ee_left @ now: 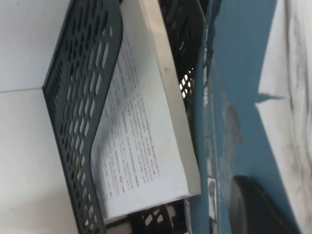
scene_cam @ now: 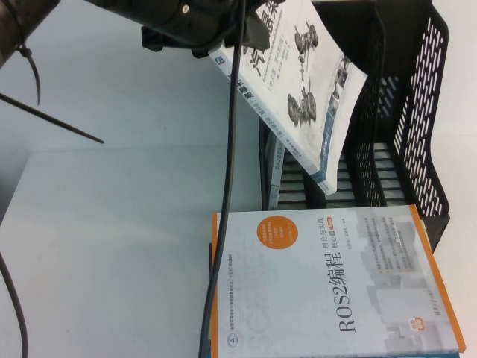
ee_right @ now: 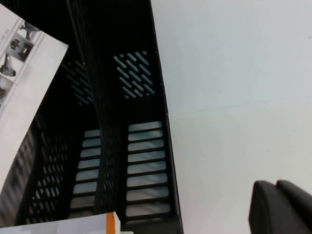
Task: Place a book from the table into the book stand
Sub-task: Place the book on the book shelf
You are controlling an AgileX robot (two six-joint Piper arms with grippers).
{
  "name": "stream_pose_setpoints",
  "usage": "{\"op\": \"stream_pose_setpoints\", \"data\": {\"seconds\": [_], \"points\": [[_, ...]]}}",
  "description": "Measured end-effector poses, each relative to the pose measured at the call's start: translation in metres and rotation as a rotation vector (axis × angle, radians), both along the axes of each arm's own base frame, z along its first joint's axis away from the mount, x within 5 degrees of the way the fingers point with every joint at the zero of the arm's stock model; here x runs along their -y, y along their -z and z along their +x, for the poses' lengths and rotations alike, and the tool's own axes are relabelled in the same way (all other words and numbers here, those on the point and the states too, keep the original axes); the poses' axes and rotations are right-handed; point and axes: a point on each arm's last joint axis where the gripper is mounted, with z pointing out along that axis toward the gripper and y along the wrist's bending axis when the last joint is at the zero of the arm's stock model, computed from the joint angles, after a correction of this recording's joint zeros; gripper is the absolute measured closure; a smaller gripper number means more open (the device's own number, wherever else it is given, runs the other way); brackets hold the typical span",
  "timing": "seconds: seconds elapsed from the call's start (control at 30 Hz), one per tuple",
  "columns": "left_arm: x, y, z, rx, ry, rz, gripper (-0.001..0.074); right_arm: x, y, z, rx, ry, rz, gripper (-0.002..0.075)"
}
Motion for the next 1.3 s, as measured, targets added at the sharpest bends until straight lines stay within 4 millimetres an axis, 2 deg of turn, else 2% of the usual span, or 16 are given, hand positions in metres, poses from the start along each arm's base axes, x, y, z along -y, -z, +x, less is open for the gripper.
{"op": "stream_pose_setpoints", "data": {"seconds": [0.13,0.23,0.43,0.53,0.63,0.83,1.3], "points": [[0.001,-0.006,-0.004,0.000,-0.009,0.024,0.0624,-0.002,0.000,0.000,0.003,-0.019,0.023,0.0717],[0.007,-0.020,-0.014,0.045,-0.037,0.087,0.0624,-0.004,0.000,0.000,0.005,-0.038,0.034,0.0717],[0.037,-0.060,-0.046,0.269,-0.085,0.136,0.0624,-0.005,-0.001,0.000,0.006,-0.045,0.040,0.0717],[0.054,-0.066,-0.055,0.347,-0.080,0.135,0.0624,-0.005,-0.001,0.000,0.006,-0.045,0.040,0.0717],[0.071,-0.057,-0.055,0.351,-0.067,0.150,0.0624,-0.005,-0.001,0.000,0.006,-0.047,0.040,0.0717],[0.090,-0.024,-0.038,0.270,-0.066,0.241,0.0624,-0.005,-0.001,0.000,0.006,-0.048,0.041,0.0717],[0.077,-0.010,-0.037,0.168,-0.147,0.410,0.0624,-0.011,-0.001,0.000,0.012,-0.101,0.063,0.0717]]}}
